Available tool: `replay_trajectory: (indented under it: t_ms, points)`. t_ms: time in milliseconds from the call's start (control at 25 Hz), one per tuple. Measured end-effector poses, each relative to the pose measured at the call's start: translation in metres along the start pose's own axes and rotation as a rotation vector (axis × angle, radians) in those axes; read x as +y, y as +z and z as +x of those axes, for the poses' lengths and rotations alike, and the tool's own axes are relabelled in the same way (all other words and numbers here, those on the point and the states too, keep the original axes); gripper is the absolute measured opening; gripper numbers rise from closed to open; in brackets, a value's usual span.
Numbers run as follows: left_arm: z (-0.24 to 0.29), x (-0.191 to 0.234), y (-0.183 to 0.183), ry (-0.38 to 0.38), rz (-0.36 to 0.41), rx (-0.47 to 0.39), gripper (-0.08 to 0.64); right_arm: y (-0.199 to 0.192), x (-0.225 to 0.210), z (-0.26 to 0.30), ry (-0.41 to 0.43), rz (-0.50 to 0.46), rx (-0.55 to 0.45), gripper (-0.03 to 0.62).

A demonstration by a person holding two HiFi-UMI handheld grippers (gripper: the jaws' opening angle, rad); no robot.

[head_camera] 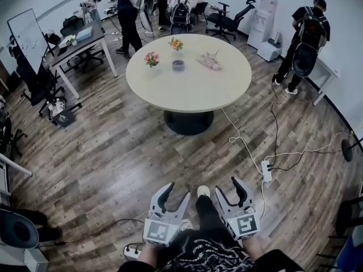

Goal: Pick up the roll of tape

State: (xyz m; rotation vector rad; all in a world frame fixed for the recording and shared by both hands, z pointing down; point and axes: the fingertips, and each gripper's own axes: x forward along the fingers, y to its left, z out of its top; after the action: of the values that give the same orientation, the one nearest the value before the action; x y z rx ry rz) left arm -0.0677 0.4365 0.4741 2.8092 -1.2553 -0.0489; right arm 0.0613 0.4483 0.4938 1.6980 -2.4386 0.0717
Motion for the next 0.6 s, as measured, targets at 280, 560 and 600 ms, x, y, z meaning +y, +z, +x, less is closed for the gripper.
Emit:
replay_trajectory:
  t_ms: [280,560,600]
  points:
    - [0.041,0.037,0.007,0.056,0.015,-0.017,0.213,0.012,-0.016,0.059,0.118,0.014,-0.033,0.224]
    - [0.115,0.082,0.019,0.142,0.017,-0.035,0.213,0.031,-0.078,0.138,0.147,-0.009,-0.066,0.222]
    - [0.127,0.088,0.021,0.153,0.016,-0.035,0.213,0.033,-0.086,0.150,0.154,-0.015,-0.065,0.216]
